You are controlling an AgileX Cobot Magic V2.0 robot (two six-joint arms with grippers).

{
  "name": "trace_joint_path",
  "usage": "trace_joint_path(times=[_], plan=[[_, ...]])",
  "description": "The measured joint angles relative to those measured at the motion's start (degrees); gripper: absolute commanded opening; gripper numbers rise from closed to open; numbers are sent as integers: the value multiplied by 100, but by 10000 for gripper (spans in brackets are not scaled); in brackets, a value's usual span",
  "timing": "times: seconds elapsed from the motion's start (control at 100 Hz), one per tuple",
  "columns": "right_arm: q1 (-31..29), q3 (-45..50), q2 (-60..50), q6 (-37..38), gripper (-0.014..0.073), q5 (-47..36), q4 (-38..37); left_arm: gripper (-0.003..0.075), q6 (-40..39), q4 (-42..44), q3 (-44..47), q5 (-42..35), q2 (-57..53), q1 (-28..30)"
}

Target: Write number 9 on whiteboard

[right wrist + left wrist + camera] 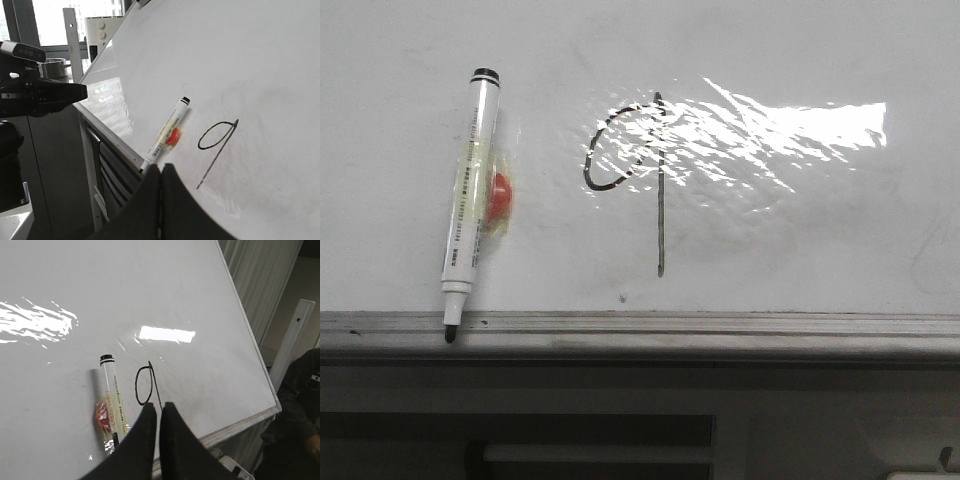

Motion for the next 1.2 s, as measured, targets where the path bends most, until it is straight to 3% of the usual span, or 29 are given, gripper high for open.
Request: trace_joint_path(times=[0.9, 1.02, 1.2], plan=[[0, 0, 0, 3, -61, -10, -14, -20, 3, 0, 15, -68, -12, 55], [0, 0, 0, 3, -61, -10, -14, -20, 3, 0, 15, -34, -114, 515], [0, 0, 0, 3, -61, -10, -14, -20, 13, 410, 15, 12, -360, 1851]])
